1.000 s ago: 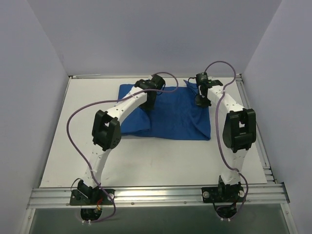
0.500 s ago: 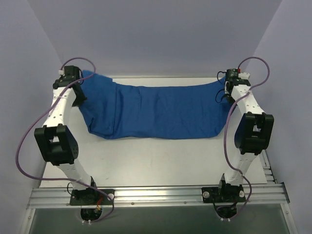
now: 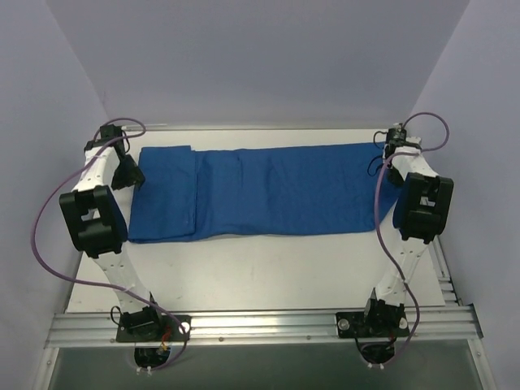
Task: Open and lay out the surgical kit
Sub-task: Open the surgical kit at the center of the board.
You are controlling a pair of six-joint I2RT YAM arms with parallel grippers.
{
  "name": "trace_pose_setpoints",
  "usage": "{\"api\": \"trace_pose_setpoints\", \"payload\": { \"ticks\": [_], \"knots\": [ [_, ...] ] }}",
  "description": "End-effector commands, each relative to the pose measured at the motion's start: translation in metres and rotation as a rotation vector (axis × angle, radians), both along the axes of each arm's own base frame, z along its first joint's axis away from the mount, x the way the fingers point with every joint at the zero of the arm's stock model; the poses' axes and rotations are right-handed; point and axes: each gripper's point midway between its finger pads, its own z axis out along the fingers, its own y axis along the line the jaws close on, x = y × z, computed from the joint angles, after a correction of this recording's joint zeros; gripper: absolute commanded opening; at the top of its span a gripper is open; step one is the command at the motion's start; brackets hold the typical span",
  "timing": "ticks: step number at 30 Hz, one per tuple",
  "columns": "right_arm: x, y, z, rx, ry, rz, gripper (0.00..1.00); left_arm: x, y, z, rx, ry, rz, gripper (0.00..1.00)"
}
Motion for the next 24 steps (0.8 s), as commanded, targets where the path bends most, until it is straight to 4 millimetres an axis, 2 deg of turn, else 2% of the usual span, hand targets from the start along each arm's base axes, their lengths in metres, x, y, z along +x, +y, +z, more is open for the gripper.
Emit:
{"api": "trace_pose_setpoints", "payload": {
  "ticks": [1,6,10,14,18,19,20,21,23,24],
  "knots": [
    [-0.005,-0.027,0.020,-0.126,-0.009,-0.040,0.00,0.022,-0.003,0.023,0.000,-0.093,0.001,0.89],
    [-0.018,-0.049,0.019,-0.148,0.008,-0.085,0.00,0.026,-0.033,0.030,-0.029,-0.099,-0.066,0.91],
    [-0.027,-0.055,0.016,-0.130,0.014,-0.103,0.00,0.024,-0.072,0.027,-0.046,-0.088,-0.156,0.91],
    [-0.032,-0.058,0.016,-0.118,0.005,-0.128,0.00,0.021,-0.133,0.017,-0.034,-0.038,-0.304,0.90],
    [-0.024,-0.056,0.023,-0.089,-0.027,-0.116,0.04,0.028,-0.165,0.018,-0.071,-0.048,-0.364,0.90],
    [-0.022,-0.055,0.026,-0.091,-0.033,-0.114,0.09,0.028,-0.169,0.018,-0.074,-0.045,-0.371,0.90],
    [-0.022,-0.055,0.027,-0.077,-0.032,-0.112,0.30,0.028,-0.174,0.019,-0.075,-0.044,-0.379,0.90],
    [-0.020,-0.053,0.028,-0.062,-0.039,-0.119,0.39,0.029,-0.183,0.021,-0.074,-0.048,-0.403,0.90],
    [-0.011,-0.047,0.045,-0.032,-0.092,-0.116,0.57,0.029,-0.193,0.019,-0.072,-0.041,-0.427,0.91],
    [-0.008,-0.043,0.050,-0.019,-0.114,-0.112,0.61,0.029,-0.196,0.017,-0.064,-0.034,-0.431,0.91]
  ]
}}
